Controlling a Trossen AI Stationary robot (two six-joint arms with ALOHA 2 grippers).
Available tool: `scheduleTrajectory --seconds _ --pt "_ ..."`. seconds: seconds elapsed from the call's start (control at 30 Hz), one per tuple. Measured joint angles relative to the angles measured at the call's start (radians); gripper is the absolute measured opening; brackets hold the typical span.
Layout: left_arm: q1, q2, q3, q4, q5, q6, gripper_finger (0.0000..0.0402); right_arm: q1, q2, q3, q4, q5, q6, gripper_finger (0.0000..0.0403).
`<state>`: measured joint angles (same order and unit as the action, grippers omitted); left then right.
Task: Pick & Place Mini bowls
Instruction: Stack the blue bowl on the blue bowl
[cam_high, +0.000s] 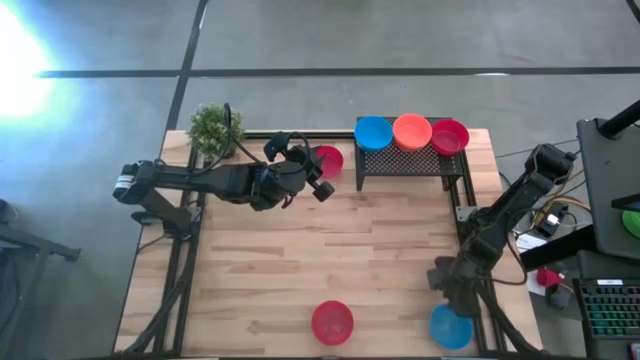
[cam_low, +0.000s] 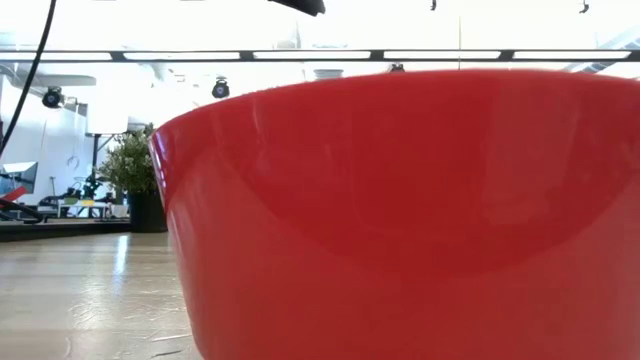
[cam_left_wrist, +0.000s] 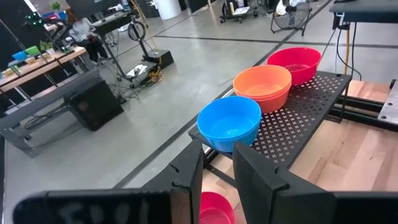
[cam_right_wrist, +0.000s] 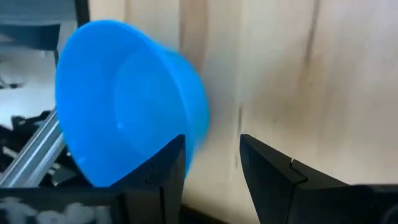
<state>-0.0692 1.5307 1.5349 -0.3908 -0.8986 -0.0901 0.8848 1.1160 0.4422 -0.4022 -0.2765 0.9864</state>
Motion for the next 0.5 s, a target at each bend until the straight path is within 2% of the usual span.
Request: scheduleTrajectory --seconds 0.23,0.5 --pt "0.000 0.000 0.000 0.000 0.000 -0.041 0.0084 0.002 0.000 -0.034 0.117 0.045 0.000 0.0150" --pt "0.002 0.000 0.000 0.000 0.000 -0.061 0.0084 0.001 0.000 -0.053 0.123 0.071 -0.029 0.0150"
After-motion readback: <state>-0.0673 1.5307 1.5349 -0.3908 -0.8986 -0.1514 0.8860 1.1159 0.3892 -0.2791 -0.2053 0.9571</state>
